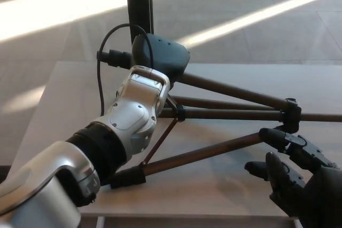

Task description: Use both hands of the robot to pick up the tripod lying in the middle of the desk and make it stand upright on the desk

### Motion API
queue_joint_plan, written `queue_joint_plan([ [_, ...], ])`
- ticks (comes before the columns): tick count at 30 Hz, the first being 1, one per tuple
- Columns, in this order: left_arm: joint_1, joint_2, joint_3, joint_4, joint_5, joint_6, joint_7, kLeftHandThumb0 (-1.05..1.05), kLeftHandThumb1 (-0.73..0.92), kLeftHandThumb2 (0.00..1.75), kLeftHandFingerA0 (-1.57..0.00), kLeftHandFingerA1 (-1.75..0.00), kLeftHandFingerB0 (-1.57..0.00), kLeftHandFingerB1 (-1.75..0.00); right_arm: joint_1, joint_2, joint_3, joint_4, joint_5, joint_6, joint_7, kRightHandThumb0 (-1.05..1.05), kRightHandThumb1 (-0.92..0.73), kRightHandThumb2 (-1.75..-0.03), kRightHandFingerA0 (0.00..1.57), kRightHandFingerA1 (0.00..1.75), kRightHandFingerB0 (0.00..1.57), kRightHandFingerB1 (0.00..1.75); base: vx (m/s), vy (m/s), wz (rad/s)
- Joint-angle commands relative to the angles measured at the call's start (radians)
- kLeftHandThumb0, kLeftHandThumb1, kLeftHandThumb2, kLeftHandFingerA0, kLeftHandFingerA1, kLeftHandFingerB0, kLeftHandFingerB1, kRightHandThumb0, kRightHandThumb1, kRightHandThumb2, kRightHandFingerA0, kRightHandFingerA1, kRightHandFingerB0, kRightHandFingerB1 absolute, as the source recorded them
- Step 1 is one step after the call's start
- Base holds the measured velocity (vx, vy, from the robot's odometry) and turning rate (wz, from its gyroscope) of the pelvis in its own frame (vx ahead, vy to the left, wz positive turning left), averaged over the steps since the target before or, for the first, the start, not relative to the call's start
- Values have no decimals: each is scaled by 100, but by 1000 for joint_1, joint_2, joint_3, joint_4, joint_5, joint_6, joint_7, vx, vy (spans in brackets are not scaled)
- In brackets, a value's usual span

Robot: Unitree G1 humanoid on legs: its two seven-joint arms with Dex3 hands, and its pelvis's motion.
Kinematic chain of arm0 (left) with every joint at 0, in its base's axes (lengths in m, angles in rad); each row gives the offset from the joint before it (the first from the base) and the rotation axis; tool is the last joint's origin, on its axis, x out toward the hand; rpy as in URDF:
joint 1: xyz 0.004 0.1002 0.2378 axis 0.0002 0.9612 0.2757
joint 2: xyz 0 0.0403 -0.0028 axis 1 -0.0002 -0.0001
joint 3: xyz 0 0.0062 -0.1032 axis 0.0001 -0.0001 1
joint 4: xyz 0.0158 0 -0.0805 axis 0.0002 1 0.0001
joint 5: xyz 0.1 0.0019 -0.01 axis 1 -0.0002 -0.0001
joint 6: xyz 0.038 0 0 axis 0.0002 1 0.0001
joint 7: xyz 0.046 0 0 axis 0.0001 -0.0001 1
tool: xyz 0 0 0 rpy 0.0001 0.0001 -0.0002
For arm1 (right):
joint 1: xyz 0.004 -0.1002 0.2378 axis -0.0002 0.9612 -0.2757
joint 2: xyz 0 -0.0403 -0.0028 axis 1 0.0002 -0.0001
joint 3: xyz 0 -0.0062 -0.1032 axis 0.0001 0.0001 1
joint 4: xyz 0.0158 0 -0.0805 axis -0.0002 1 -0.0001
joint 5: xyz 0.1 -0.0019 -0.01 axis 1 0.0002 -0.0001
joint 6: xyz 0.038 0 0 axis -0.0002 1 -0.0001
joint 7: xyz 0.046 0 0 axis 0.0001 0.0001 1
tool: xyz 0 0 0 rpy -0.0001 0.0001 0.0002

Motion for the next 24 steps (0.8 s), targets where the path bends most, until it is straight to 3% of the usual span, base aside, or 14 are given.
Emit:
queue_joint_plan([
  [1, 24, 4, 44, 5, 25, -8, 13, -34, 74, 68, -82, -162, -79, -124, -42, 6, -2, -4, 0, 143, -50, -45, -70, -61, 69, 78, 65, 54, 0, 0, 0],
  [2, 27, 14, 69, 3, 8, -53, 52, -35, 72, 67, -80, -163, -69, -101, -59, 23, -1, -14, 20, 234, -73, -43, -71, -61, 67, 77, 64, 54, 0, 0, 0],
  [4, 16, 7, 96, 20, -10, -79, 68, -34, 74, 67, -87, -170, -73, -128, -75, 39, -4, -4, 48, 291, -76, -41, -72, -61, 64, 78, 57, 53, 0, 0, 0],
  [8, -21, -18, 155, 34, -37, -100, 101, -32, 70, 78, -91, -153, -81, -108, -115, 111, -36, 46, 149, 409, -86, -49, -67, -60, 41, 71, 42, 48, 0, 0, 0],
  [9, -30, -34, 180, 35, -45, -87, 129, -30, 70, 76, -91, -166, -77, -122, -137, 141, -53, 72, 192, 458, -89, -53, -69, -59, 33, 68, 34, 46, 0, 0, 0],
  [10, -37, -45, 196, 36, -56, -90, 131, -30, 71, 80, -89, -166, -67, -92, -145, 149, -51, 88, 199, 464, -81, -60, -49, -89, 27, 66, 20, 53, 0, 0, 0],
  [12, -41, -54, 207, 41, -57, -99, 135, -30, 71, 80, -89, -166, -67, -92, -150, 157, -57, 97, 206, 465, -76, -60, -49, -89, 27, 66, 20, 53, 0, 0, 0],
  [13, -47, -66, 227, 48, -69, -98, 140, -29, 72, 82, -87, -171, -66, -109, -164, 167, -61, 116, 209, 474, -77, -57, -69, -60, 16, 54, 23, 40, 0, 0, 0],
  [16, -60, -80, 249, 51, -75, -102, 142, -27, 66, 90, -86, -172, -71, -124, -201, 164, -66, 160, 212, 493, -69, -68, -77, -64, 6, 46, 14, 36, 0, 0, 0],
  [17, -60, -81, 262, 47, -80, -111, 143, -27, 67, 87, -87, -161, -75, -105, -214, 169, -75, 173, 224, 500, -73, -72, -58, -95, 0, 43, 7, 43, 0, 0, 0],
  [18, -62, -79, 274, 39, -81, -119, 140, -26, 68, 87, -87, -148, -74, -83, -236, 194, -104, 191, 250, 514, -99, -74, -60, -98, 0, 37, 7, 40, 0, 0, 0],
  [19, -62, -79, 277, 39, -79, -120, 140, -27, 70, 86, -89, -135, -75, -84, -240, 196, -108, 193, 256, 519, -102, -74, -79, -65, 0, 35, 10, 31, 0, 0, 0],
  [20, -66, -78, 287, 43, -80, -125, 141, -27, 72, 86, -91, -137, -77, -90, -239, 198, -111, 196, 261, 523, -102, -84, -65, -101, 0, 31, 3, 33, 0, 0, 0],
  [24, -70, -79, 309, 54, -72, -137, 145, -26, 71, 89, -91, -127, -80, -95, -235, 202, -116, 202, 275, 531, -110, -81, -65, -102, 0, 32, 6, 35, 0, 0, 0],
])
